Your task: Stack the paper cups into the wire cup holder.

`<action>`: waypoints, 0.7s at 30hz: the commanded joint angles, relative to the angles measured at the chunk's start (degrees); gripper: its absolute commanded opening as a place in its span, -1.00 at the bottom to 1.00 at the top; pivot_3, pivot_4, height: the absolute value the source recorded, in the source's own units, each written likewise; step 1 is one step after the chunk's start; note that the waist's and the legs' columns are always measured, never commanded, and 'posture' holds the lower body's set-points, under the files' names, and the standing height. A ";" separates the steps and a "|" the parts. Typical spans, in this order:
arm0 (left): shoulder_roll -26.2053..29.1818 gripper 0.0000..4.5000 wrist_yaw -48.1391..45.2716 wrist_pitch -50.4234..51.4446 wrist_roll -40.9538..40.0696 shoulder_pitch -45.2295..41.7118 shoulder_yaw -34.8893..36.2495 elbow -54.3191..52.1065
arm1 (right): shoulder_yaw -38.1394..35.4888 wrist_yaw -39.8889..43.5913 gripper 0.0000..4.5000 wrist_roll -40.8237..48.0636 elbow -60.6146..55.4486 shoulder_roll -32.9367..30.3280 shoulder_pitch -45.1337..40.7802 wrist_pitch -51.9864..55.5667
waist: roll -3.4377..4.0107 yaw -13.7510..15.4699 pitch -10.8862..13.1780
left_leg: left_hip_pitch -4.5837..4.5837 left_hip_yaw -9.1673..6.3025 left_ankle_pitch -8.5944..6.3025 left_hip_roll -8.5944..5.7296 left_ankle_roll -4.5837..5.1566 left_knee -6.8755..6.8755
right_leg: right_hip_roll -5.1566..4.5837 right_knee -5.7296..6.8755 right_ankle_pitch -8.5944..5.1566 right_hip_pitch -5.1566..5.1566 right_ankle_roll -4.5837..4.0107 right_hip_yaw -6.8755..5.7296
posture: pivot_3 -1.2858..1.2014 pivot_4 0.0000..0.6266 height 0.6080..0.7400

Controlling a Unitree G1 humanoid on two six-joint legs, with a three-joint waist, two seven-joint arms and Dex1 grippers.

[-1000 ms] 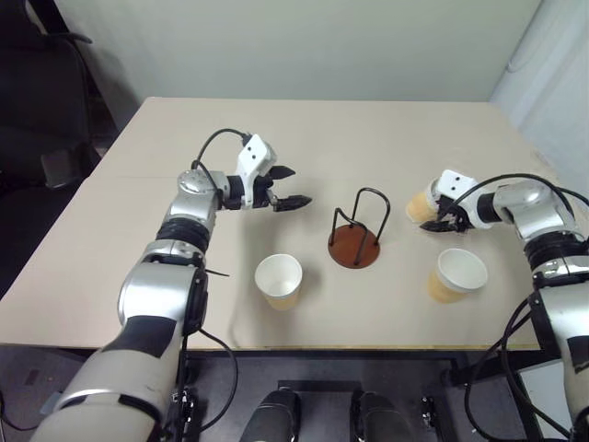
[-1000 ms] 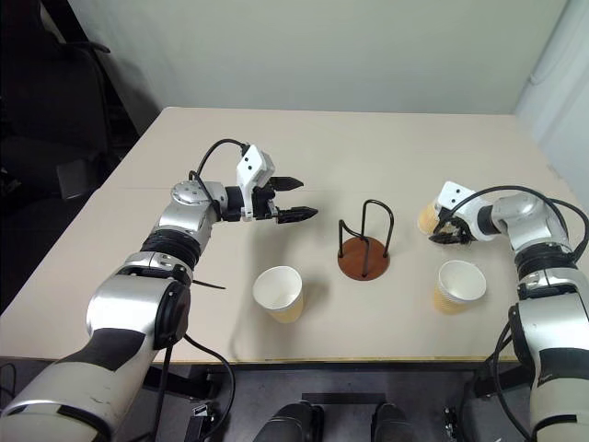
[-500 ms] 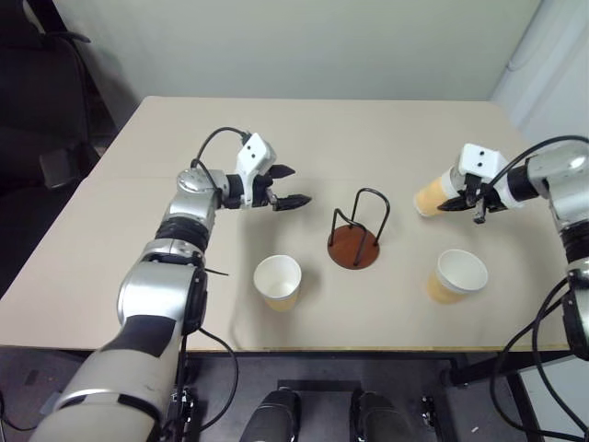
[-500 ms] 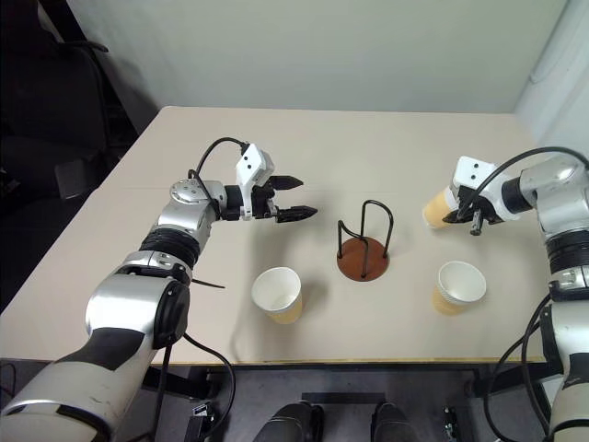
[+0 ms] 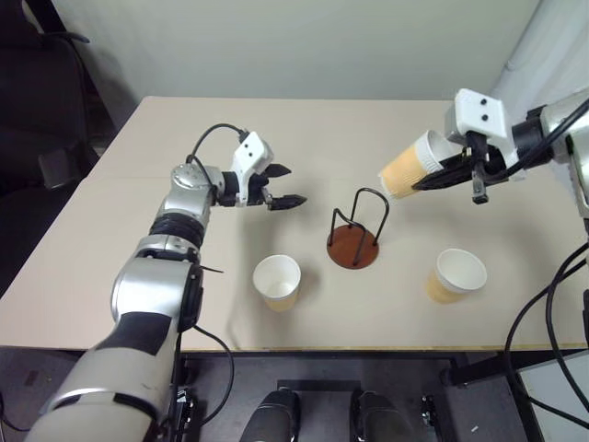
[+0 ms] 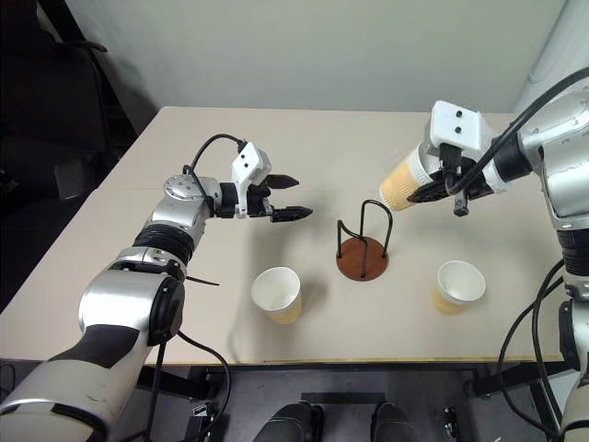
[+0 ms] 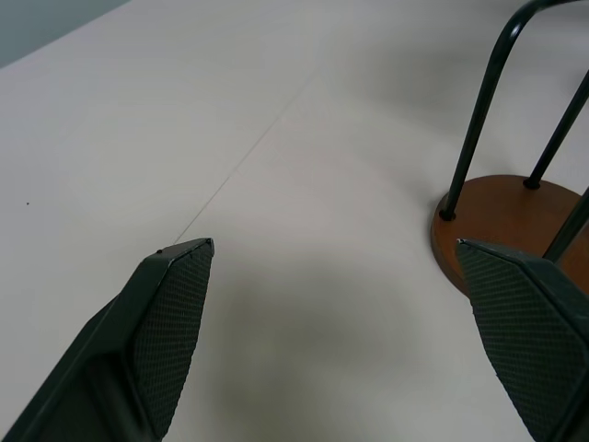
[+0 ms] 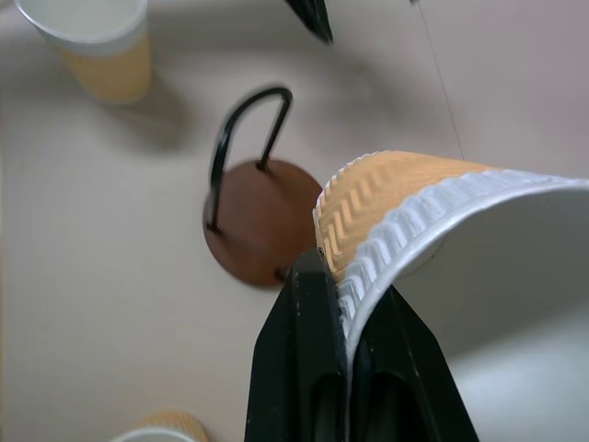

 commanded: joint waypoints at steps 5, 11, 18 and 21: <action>-1.06 1.00 0.16 -1.00 0.21 -2.14 0.21 -0.29 | 2.89 -2.31 -0.99 2.62 -5.11 4.70 -4.20 2.49 | -0.01 -0.16 0.00 | -0.01 -0.04 0.05 0.03 0.00 -0.01 | 0.05 0.07 -0.01 -0.05 0.00 -0.04 | 0.03 -0.52 1.00; -0.97 1.00 -0.08 -1.04 0.02 -1.92 0.41 -0.45 | 5.93 -3.14 -0.99 2.10 -5.44 5.88 -1.34 -0.22 | -0.01 -0.04 0.00 | -0.03 -0.03 0.34 0.01 -0.36 0.03 | 0.03 0.07 0.00 -0.05 0.01 -0.03 | 0.03 -0.52 1.00; -0.29 1.00 -0.26 -1.03 -0.21 -1.29 0.63 -0.62 | 7.23 -2.94 -0.99 1.53 -5.10 5.02 0.45 -2.81 | -0.01 -0.09 0.01 | -0.05 -0.02 0.34 0.01 -0.36 0.03 | 0.02 0.07 0.01 -0.06 0.03 -0.03 | 0.03 -0.52 1.00; -0.34 1.00 -0.19 -0.98 -0.25 -1.21 0.63 -0.63 | 7.42 -3.14 -0.99 1.14 -4.22 5.00 0.46 -3.84 | -0.01 -0.11 0.00 | -0.04 -0.02 0.35 0.01 -0.35 0.03 | 0.02 0.08 0.01 -0.05 0.04 -0.03 | 0.03 -0.52 1.00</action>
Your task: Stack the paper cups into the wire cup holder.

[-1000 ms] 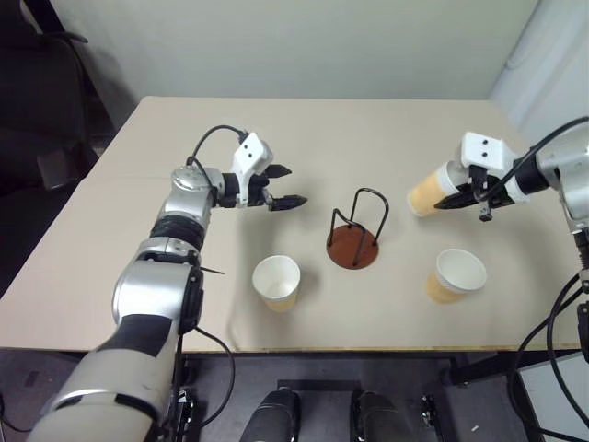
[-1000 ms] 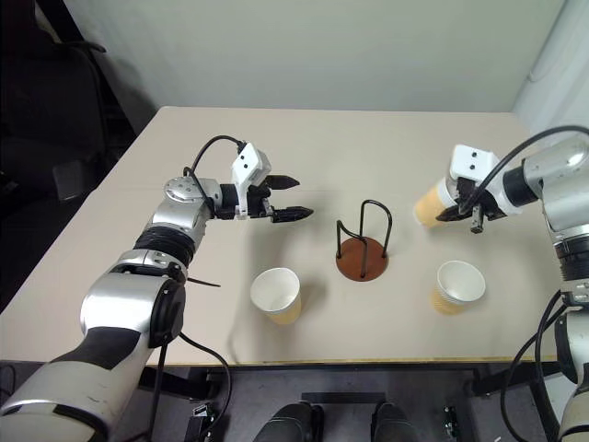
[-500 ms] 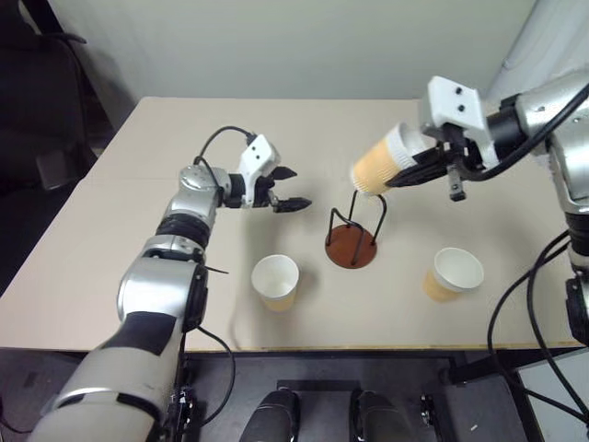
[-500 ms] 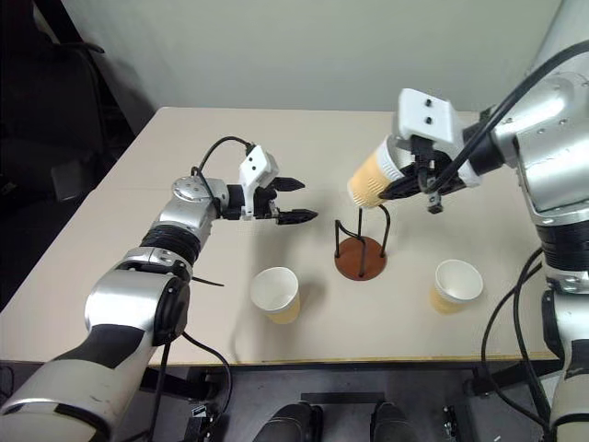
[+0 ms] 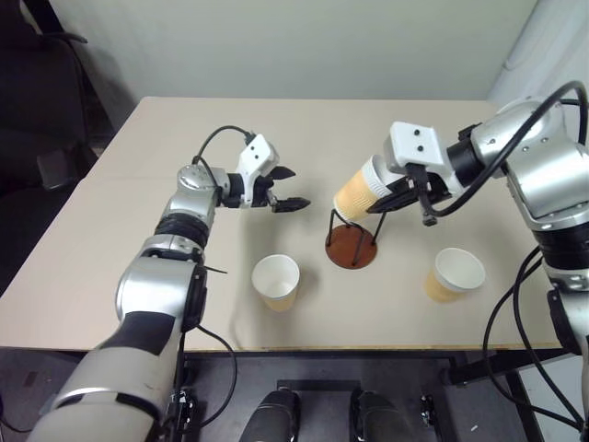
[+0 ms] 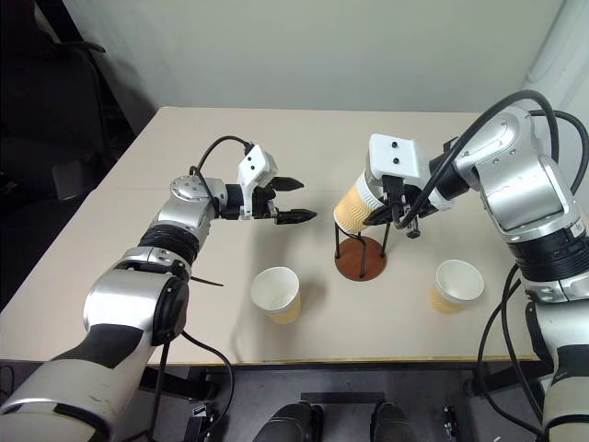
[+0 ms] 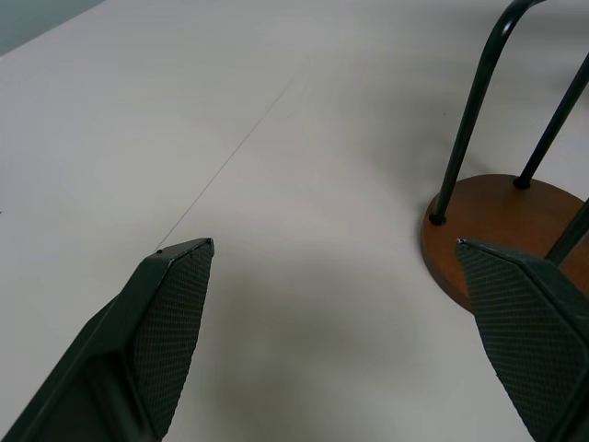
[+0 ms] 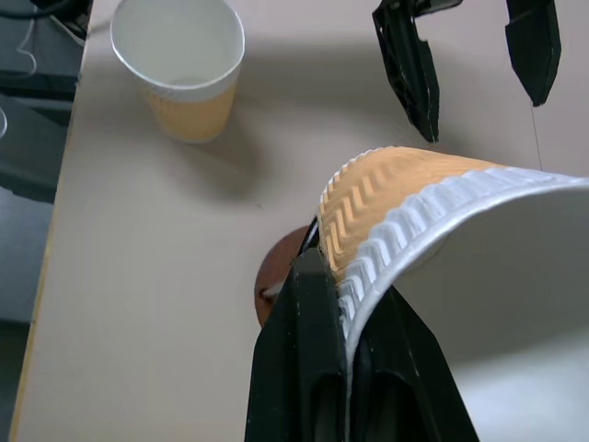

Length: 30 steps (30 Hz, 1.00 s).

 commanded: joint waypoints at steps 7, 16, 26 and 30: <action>0.49 1.00 0.05 -0.72 -0.78 -1.03 1.03 -0.74 | 0.18 -0.04 -0.99 -1.11 0.93 -0.89 -0.96 -3.05 | 0.00 0.00 0.00 | 0.00 0.00 -0.01 0.00 0.12 0.00 | 0.00 0.02 0.02 0.00 0.03 0.00 | 0.03 -0.52 1.00; 0.54 1.00 0.14 -0.79 -0.87 -1.04 1.18 -0.76 | 1.79 0.01 -0.99 -3.43 1.30 -1.33 -0.14 -7.03 | 0.00 -0.01 0.00 | 0.00 0.00 0.00 0.00 0.12 0.01 | -0.01 0.02 0.03 0.00 0.04 0.00 | 0.03 -0.52 1.00; 0.86 1.00 0.34 -0.93 -0.69 -0.94 1.07 -0.82 | 1.60 -0.69 -0.40 -5.87 1.67 -0.51 0.73 -10.77 | 0.00 -0.06 0.00 | 0.00 0.00 -0.06 0.00 0.23 0.01 | -0.01 0.02 0.13 0.00 0.20 0.00 | 0.03 -0.52 1.00; 0.92 1.00 0.42 -1.05 -0.65 -0.93 1.03 -0.83 | -0.39 -1.30 0.22 -3.51 0.45 0.57 0.33 -6.70 | 0.00 -0.07 0.00 | 0.00 0.00 -0.06 0.00 0.24 0.02 | 0.00 0.02 0.13 0.00 0.20 0.00 | 0.03 -0.52 1.00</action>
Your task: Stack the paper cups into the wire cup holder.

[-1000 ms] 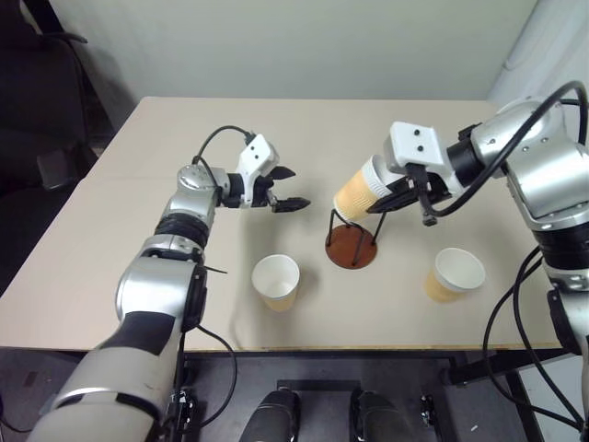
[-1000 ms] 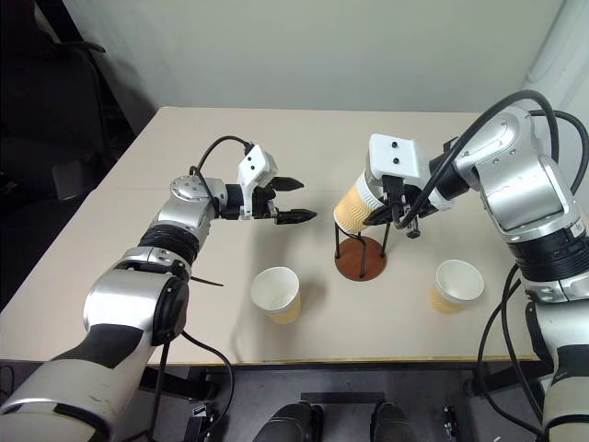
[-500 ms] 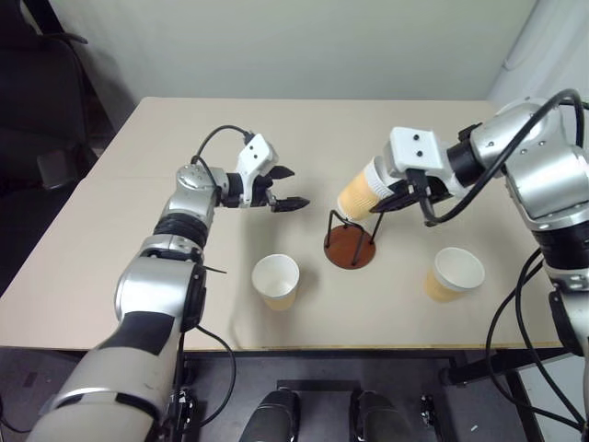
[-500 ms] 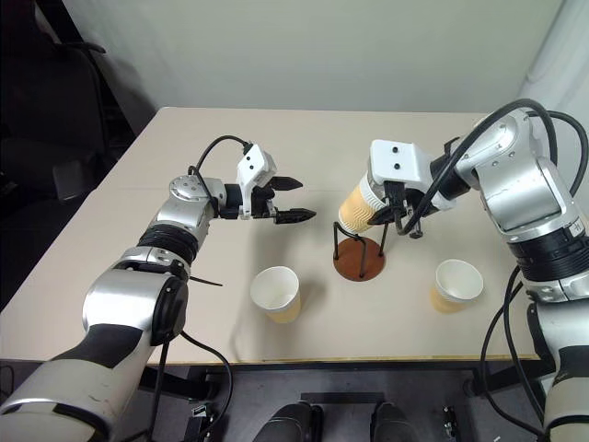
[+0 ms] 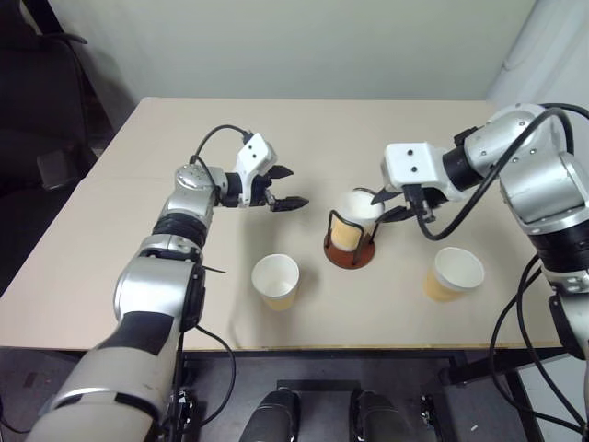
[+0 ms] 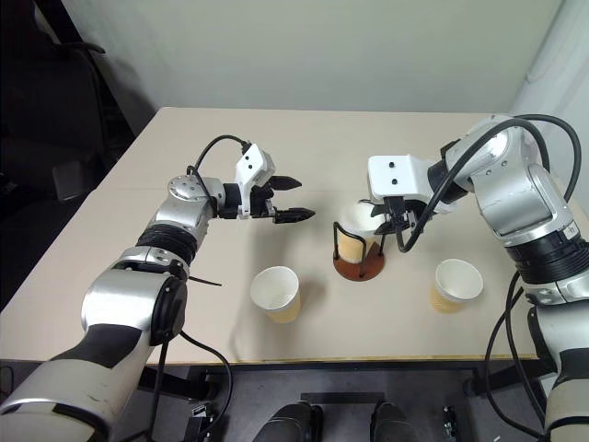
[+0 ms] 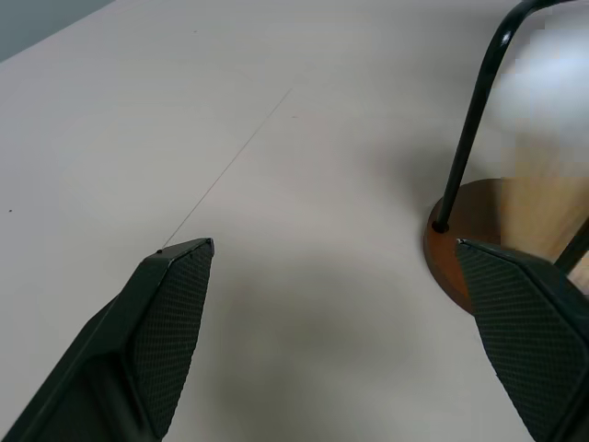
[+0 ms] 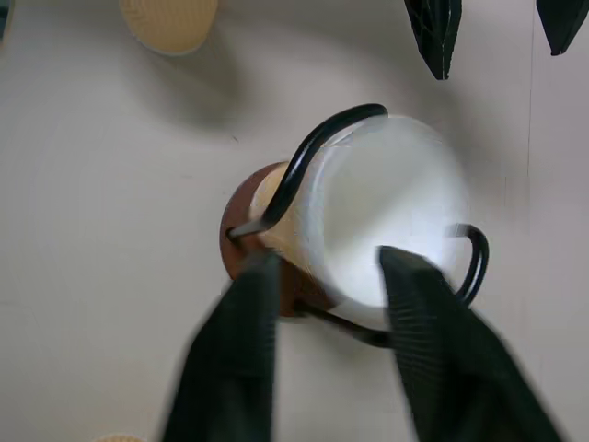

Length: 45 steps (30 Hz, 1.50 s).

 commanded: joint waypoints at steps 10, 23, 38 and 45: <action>2.25 1.00 0.17 -2.64 -0.20 -1.68 0.61 -1.39 | -15.73 -4.93 0.54 12.79 -10.25 -4.53 1.13 19.65 | 0.00 0.24 0.00 | -0.03 0.00 0.12 -0.04 -0.21 0.01 | -0.02 -0.02 -0.10 0.01 -0.16 0.00 | 0.03 -0.52 1.00; 6.98 1.00 -16.83 -2.45 0.93 -7.49 -2.96 -3.31 | -23.93 -6.86 0.54 20.09 -17.87 -20.39 15.79 21.90 | -0.11 0.00 0.06 | 0.04 0.12 -0.06 -0.05 0.13 -0.02 | 0.06 -0.01 -0.25 0.06 -0.04 0.06 | 0.03 -0.52 1.00; 9.63 1.00 -25.12 7.13 6.90 -13.27 -15.88 -14.64 | -24.31 -4.79 0.54 27.01 -17.85 -27.38 16.95 21.59 | -0.21 -0.37 0.23 | -0.07 0.14 -0.26 -0.02 0.54 0.24 | -0.01 -0.03 -0.38 0.09 0.13 0.12 | 0.03 -0.52 1.00; 18.77 1.00 -25.41 18.90 -9.10 -8.98 -33.10 -35.97 | -22.63 -4.52 0.54 30.44 -17.68 -24.36 12.36 23.34 | -0.15 -0.48 0.28 | -0.12 0.10 -0.34 0.04 0.54 0.27 | -0.12 -0.03 -0.43 0.07 0.16 0.18 | 0.03 -0.52 1.00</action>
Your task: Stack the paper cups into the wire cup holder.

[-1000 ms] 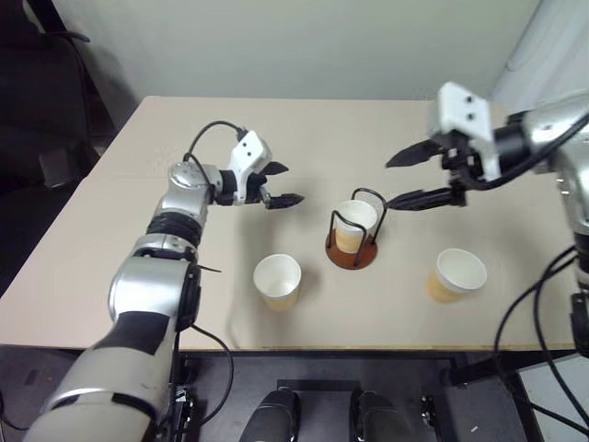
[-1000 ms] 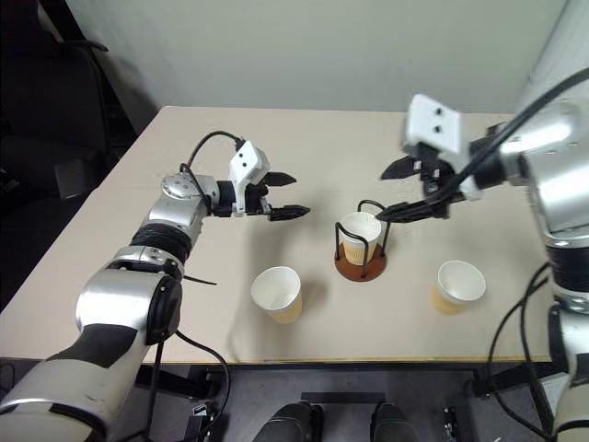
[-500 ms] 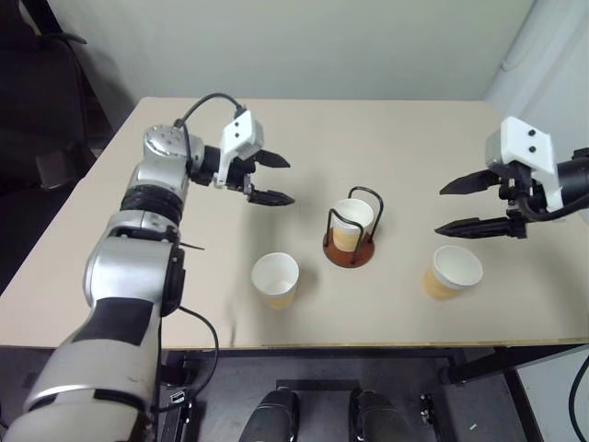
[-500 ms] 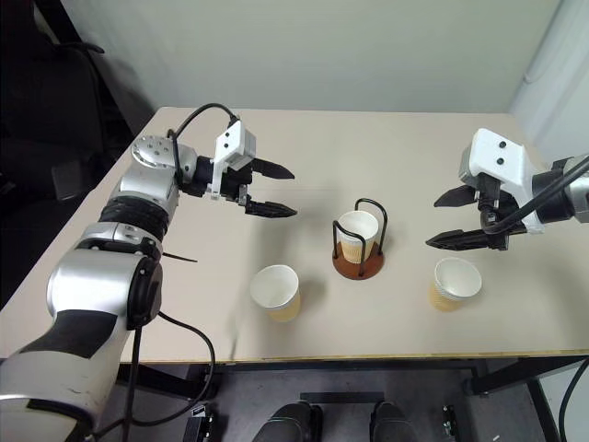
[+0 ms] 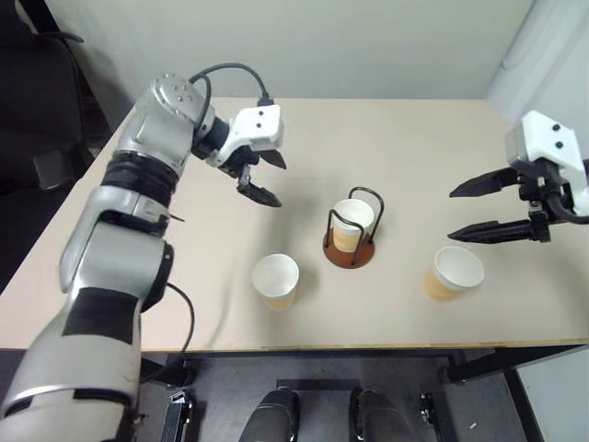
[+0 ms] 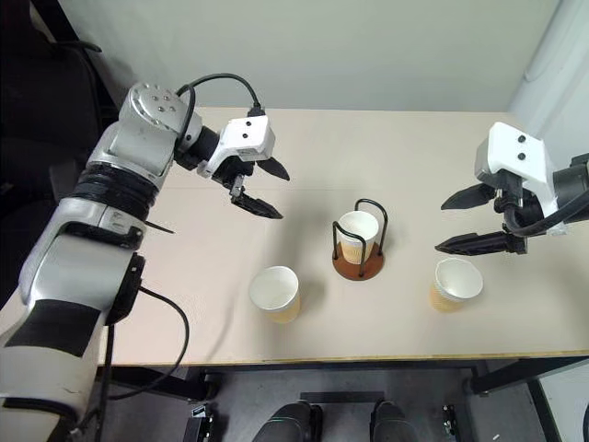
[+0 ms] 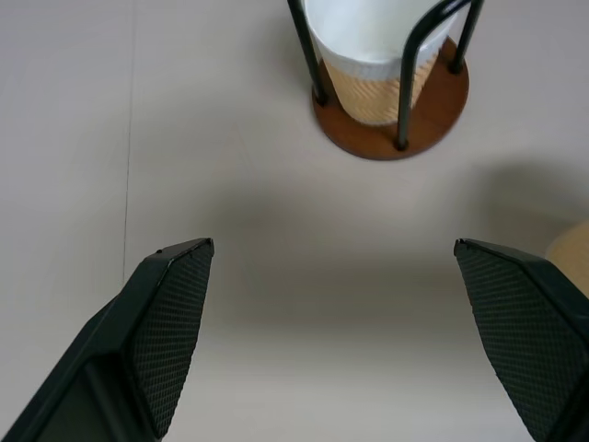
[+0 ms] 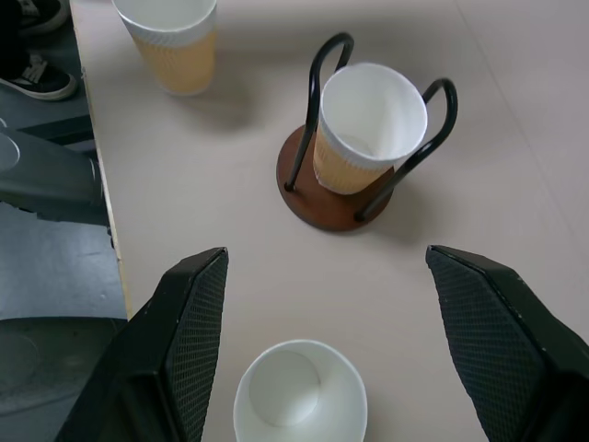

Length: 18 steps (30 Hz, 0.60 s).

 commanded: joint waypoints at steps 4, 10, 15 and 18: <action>11.79 1.00 -1.92 3.23 -20.64 2.96 -13.12 -19.29 | -0.09 -0.52 0.54 5.12 0.23 4.54 -7.54 2.19 | 0.03 -0.52 0.01 | 0.08 0.09 -0.02 0.01 -0.08 -0.02 | 0.17 0.03 0.00 -0.02 -0.03 -0.01 | 0.03 -0.52 1.00; 17.39 1.00 -1.92 4.32 -29.08 3.51 -20.13 -25.57 | -2.70 -2.66 0.54 12.06 0.96 8.63 -13.47 7.63 | 0.07 -0.09 0.03 | 0.08 -0.12 0.04 0.05 -0.12 0.07 | 0.16 0.04 -0.01 0.08 -0.13 -0.17 | 0.03 -0.52 1.00; 16.85 1.00 -1.92 9.74 -30.24 0.89 -21.75 -26.94 | -2.84 -3.38 0.54 13.08 0.76 7.42 -12.54 7.53 | 0.07 0.35 0.04 | 0.08 -0.29 0.09 -0.05 -0.07 0.16 | 0.03 0.00 0.03 0.24 -0.24 -0.18 | 0.03 -0.52 1.00; 16.31 1.00 -1.92 11.57 -30.23 -0.16 -22.01 -27.48 | -2.71 -3.49 0.54 13.29 0.79 6.73 -11.96 7.33 | 0.06 0.27 0.04 | 0.07 -0.26 0.13 -0.08 -0.10 0.16 | 0.01 0.00 0.06 0.24 -0.28 -0.18 | 0.03 -0.52 1.00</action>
